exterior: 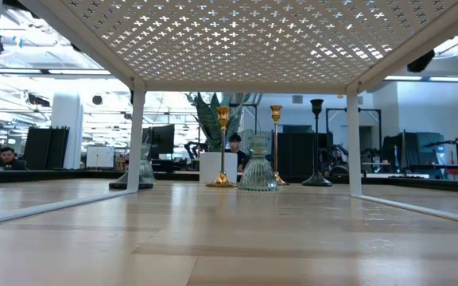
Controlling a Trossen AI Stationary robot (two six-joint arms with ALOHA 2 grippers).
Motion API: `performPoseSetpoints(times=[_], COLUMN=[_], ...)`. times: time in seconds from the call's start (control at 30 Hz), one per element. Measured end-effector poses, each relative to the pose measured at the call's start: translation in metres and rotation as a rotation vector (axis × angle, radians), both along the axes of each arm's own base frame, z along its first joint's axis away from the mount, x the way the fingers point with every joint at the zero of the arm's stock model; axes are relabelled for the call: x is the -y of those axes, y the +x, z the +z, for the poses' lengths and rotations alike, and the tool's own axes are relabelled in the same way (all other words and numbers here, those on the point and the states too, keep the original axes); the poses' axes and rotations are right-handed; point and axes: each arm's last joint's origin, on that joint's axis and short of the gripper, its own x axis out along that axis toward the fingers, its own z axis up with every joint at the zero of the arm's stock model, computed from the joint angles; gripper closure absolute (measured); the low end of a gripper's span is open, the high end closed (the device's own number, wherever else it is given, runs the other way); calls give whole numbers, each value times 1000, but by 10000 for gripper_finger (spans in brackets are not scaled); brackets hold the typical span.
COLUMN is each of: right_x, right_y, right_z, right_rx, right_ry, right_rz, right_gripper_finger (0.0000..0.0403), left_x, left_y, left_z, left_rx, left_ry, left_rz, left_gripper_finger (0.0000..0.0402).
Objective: Pick & Place candle stick holders
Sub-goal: Put the top transparent glass candle holder on the shelf
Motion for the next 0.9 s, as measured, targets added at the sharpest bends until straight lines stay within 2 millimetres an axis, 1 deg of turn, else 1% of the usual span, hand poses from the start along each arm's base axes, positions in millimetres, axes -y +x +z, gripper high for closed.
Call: performPoseSetpoints(times=[0.07,0.17,0.4,0.53,0.67,0.77,0.9], right_x=[0,1,1,0,0,1,1], right_y=[-2,0,17,23,22,19,18], right_z=[6,14,28,41,60,74,81], right_rx=[-28,-72,-157,-173,-153,-124,-116], right_ry=[-3,-25,-78,-130,-199,-231,-245], right_rz=[-15,-34,-41,-46,-57,-65,-69], right_gripper_finger=[403,403,403,403,403,403,403], left_x=[0,-2,-4,-6,-8,-10,-14], left_y=[-4,-11,-28,-35,-37,-35,-29], left_z=[4,3,-3,-7,-16,-25,-42], left_rx=[-7,-24,-42,-69,-144,-182,-230], left_ry=[25,29,20,19,0,-15,-26], left_rz=[5,44,51,88,162,196,248], left_gripper_finger=[397,397,397,397,397,397,397])
